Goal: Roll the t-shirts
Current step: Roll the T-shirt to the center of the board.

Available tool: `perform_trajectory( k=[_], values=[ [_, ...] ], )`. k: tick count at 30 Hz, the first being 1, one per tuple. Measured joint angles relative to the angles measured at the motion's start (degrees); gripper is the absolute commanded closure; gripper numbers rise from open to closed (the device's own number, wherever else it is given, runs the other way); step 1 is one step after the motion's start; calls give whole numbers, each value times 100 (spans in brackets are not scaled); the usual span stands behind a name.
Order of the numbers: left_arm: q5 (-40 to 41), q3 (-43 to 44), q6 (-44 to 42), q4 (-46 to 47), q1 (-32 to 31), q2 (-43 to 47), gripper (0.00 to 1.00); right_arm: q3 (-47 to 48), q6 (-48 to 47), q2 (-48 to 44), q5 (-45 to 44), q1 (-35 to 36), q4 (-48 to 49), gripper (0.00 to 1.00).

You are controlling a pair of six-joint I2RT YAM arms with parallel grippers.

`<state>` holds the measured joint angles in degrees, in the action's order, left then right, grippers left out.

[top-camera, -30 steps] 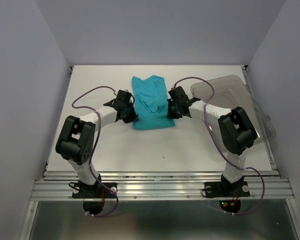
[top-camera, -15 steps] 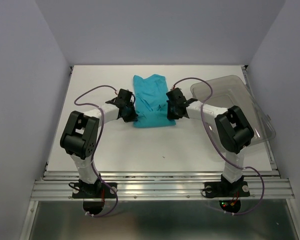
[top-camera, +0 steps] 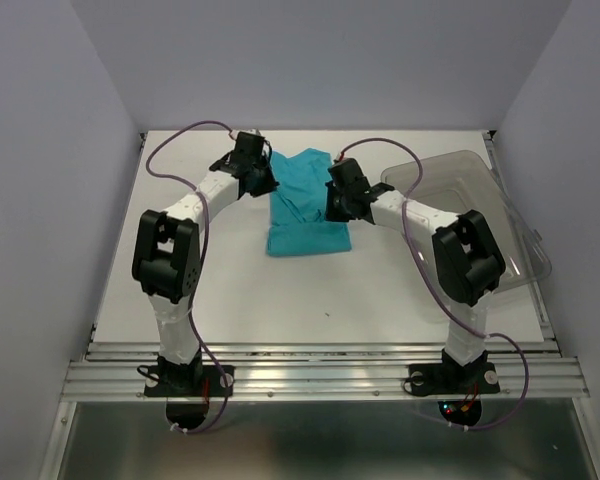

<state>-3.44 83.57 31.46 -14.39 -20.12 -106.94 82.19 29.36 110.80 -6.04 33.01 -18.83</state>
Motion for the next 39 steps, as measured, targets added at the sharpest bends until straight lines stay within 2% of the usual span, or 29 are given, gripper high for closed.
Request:
perform_trajectory(
  k=[13,21,25,33,39],
  values=[
    [291,2159,-308,-323,74,-2232,99,-203,22,140,234,-122,-11,87],
    [286,2350,-304,-321,133,-2629,100,-605,26,140,273,-151,2,87],
    [247,1954,-225,7,192,-2487,100,-629,24,140,323,-184,48,87],
    [332,315,-129,577,260,-1510,100,-621,-140,140,352,-367,55,87],
    [358,-1143,79,809,256,-511,100,-188,-516,437,372,-494,-35,87]
  ],
)
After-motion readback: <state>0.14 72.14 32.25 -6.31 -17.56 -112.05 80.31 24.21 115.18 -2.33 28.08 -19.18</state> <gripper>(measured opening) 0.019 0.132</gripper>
